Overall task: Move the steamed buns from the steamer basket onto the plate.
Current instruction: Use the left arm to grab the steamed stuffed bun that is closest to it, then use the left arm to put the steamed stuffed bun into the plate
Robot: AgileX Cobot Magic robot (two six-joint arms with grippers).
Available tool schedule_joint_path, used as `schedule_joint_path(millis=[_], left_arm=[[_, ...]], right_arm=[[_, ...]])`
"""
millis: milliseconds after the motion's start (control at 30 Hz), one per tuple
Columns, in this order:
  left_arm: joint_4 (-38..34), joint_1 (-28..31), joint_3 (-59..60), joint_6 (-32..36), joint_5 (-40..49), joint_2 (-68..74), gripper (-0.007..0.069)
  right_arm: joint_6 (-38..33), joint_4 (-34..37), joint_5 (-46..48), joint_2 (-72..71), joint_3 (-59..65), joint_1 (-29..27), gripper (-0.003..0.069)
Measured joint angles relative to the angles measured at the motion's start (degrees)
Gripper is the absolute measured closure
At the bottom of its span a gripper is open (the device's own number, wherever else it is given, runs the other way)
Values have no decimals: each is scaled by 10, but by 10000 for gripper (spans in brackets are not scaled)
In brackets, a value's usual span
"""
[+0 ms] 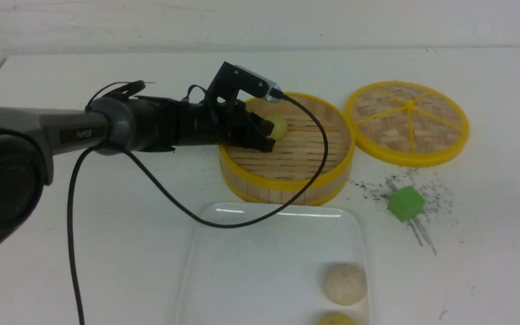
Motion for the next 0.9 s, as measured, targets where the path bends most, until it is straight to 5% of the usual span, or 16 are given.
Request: schedule_joint_path(millis=[133, 600, 733, 900], left_arm=[[0, 0, 0, 0, 1, 0, 604], [13, 0, 0, -31, 3, -76, 606], [77, 0, 0, -86, 2, -130, 605], [265, 0, 7, -267, 22, -206, 605]], right_arm=[[0, 0, 0, 0, 0, 0, 155], [0, 0, -1, 0, 0, 0, 155], [0, 0, -2, 0, 0, 0, 155], [0, 0, -3, 0, 0, 0, 155]])
